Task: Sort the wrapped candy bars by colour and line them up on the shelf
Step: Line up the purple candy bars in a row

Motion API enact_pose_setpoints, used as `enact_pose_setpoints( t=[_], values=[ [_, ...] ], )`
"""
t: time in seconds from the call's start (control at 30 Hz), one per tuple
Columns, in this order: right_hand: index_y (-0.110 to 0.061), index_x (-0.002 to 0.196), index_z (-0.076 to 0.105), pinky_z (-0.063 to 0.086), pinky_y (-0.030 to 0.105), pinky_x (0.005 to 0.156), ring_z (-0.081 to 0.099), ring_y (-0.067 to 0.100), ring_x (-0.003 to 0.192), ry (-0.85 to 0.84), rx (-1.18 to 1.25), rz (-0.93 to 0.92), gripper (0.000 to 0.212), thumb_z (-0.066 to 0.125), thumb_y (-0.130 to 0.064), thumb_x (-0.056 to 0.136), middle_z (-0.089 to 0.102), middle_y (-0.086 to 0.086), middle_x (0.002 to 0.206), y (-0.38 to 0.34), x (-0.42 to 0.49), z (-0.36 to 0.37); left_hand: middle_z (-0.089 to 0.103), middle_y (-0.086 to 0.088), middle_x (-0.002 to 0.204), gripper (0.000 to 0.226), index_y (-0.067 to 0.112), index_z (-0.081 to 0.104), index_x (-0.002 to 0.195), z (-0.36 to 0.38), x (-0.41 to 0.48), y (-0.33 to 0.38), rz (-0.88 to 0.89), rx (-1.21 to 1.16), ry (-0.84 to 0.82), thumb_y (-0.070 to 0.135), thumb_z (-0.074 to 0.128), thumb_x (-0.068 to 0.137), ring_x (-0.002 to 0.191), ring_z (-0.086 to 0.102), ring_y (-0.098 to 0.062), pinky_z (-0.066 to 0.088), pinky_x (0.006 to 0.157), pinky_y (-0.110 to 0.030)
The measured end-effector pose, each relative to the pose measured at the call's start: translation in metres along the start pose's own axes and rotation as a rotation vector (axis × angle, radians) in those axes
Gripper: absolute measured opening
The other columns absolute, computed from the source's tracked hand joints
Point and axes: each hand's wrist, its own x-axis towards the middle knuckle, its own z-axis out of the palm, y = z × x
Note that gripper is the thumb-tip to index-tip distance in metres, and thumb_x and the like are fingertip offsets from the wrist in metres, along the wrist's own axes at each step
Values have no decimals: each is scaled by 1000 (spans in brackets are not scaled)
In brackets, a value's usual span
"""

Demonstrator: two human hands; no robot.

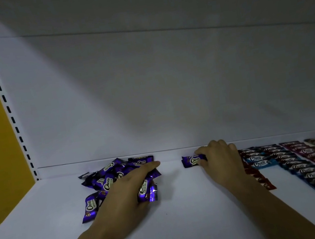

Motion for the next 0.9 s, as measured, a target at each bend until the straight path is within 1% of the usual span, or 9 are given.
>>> enact_pose_setpoints(
  t=[0.13,0.33,0.43,0.47,0.53,0.63,0.73,0.83,0.9],
  values=[
    [-38,124,56,31,32,88,47,18,108,-44,-7,14,30,46,-42,96,56,-2,113,-2,0,3,41,45,106,89,64,29,119,-2,-1,1,-6,-11,0,0,70,72,102,45,13,27,83,6],
    [-35,119,59,32,32,88,47,18,108,-51,39,49,27,49,-38,95,55,-1,112,-1,2,3,47,35,111,86,61,29,120,-1,-2,1,-5,1,22,1,70,73,101,44,13,27,85,6],
    [-30,120,57,34,31,90,48,18,109,-76,58,55,29,52,-39,94,56,-1,114,-7,0,-7,53,35,108,81,53,39,124,2,-1,5,-22,-62,54,-3,69,73,99,51,13,31,83,4],
    [-28,115,60,37,30,89,51,16,105,-59,144,61,27,54,-40,93,59,-2,111,-12,-2,-13,57,34,106,75,48,45,124,4,-1,8,-48,-138,93,-4,69,75,95,57,10,36,80,2],
    [-20,93,67,46,30,83,60,12,86,-82,549,83,26,59,-45,89,67,-2,92,-29,-9,-28,66,25,99,54,37,57,117,7,3,15,-174,-410,193,-2,68,82,78,68,0,47,67,-6],
    [-10,79,68,50,23,60,60,10,57,-403,1165,102,45,58,-54,84,69,2,69,-69,-30,-52,72,8,88,35,32,60,111,7,9,16,-404,-822,335,7,66,87,68,71,-10,51,56,-15],
    [-9,82,66,49,20,55,59,10,54,-525,1287,63,34,64,-43,85,67,2,67,-99,-48,-57,73,0,95,32,33,62,113,1,10,10,-464,-978,358,16,67,86,81,71,-16,54,61,-22],
    [-6,84,66,49,19,58,60,9,57,-475,1372,87,14,66,-20,87,67,-1,69,-108,-50,-57,73,-2,98,29,37,64,109,1,9,9,-418,-986,322,20,68,85,86,71,-17,54,64,-25],
    [-13,80,68,44,12,54,61,5,56,-428,1394,122,7,66,-11,86,68,-4,67,-107,-49,-59,71,1,105,29,39,64,109,4,10,9,-406,-914,339,22,69,85,91,70,-15,55,74,-28]
  ],
)
